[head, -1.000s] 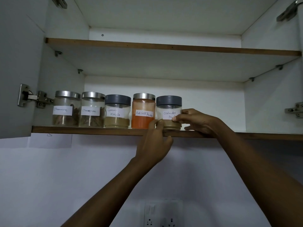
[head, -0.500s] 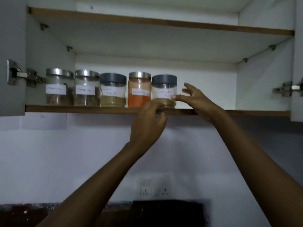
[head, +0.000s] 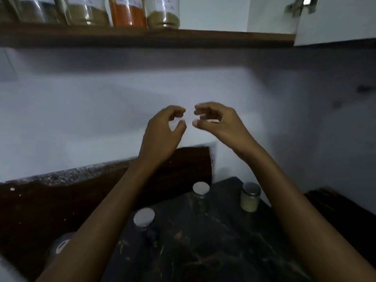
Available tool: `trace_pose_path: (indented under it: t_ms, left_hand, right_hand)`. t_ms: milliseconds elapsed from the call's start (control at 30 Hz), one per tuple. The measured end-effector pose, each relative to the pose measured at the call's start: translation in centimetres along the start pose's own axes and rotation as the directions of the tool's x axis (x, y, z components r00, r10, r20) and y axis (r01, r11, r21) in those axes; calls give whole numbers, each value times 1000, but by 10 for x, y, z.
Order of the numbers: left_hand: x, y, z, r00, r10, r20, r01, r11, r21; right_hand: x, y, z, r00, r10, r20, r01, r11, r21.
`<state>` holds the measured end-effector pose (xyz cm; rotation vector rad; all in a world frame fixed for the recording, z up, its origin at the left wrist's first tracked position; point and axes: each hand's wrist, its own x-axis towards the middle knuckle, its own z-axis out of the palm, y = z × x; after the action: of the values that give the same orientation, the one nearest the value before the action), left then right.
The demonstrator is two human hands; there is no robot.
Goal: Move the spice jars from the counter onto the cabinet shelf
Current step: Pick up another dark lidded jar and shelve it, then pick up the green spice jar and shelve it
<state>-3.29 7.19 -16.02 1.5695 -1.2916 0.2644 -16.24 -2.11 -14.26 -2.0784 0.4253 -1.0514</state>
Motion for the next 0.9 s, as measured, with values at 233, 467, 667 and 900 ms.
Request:
trace_pose_path:
  t_ms: [233,467,667,900]
  left_hand:
    - [-103,-38,57,955,-178,236,211,970,-122]
    - [-151,-45,127,859,-237,455,315,944,-102]
    - [-135,-73,192,800,-249,546,282,959,24]
    - [-88,-113,286,668,-292,685,268,952,144]
  right_hand:
    - [-113,59,18,959,280,49,-280,960,9]
    - [-177,133,22,864,504,1,-502,861,-80]
    - [-165,199,-4,757,617,-215,-636,771,-26]
    - [-109,310,-34,723,635,-273,-687,704,-180]
